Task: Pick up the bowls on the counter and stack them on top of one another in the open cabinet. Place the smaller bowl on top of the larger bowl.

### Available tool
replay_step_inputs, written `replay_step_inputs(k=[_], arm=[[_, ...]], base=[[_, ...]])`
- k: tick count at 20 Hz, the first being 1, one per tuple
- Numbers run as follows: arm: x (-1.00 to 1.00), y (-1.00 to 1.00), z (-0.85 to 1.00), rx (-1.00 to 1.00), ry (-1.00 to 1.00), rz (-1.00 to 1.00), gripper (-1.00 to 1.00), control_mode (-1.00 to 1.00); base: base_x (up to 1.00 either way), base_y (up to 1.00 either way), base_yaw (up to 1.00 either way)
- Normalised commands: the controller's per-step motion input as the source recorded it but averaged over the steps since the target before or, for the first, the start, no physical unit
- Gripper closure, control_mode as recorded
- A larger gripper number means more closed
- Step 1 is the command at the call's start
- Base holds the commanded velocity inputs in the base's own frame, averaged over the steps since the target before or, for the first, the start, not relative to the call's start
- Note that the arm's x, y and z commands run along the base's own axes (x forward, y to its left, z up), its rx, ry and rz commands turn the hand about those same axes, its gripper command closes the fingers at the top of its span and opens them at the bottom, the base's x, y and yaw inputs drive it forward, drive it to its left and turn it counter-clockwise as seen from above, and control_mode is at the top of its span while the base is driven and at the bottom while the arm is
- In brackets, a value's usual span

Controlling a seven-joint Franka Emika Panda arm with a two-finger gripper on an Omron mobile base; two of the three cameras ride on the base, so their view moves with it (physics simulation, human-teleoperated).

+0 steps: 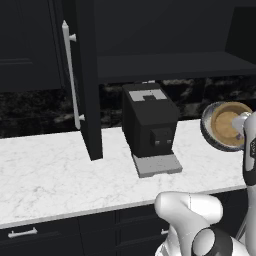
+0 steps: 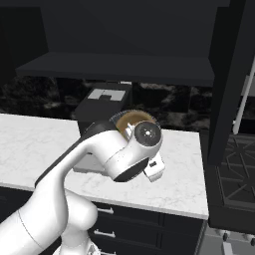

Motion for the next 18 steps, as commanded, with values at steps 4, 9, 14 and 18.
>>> replay_step_inputs(k=[4,9,14,18], arm=[[-0.6,0.38,1.0,-0.05,-0.31,0.01,1.0,-1.0],[-0.43,0.38,1.0,-0.01,-0.15,0.05,1.0,-1.0],[-0.01,0.19,1.0,0.0,-0.1,0.03,1.0,-1.0],[0.88,0.31,0.52,0.0,0.09,0.0,1.0,-1.0]], base=[[0.0,0.0,0.0],[0.0,0.0,0.0],[0.0,0.0,0.0],[0.0,0.0,0.0]])
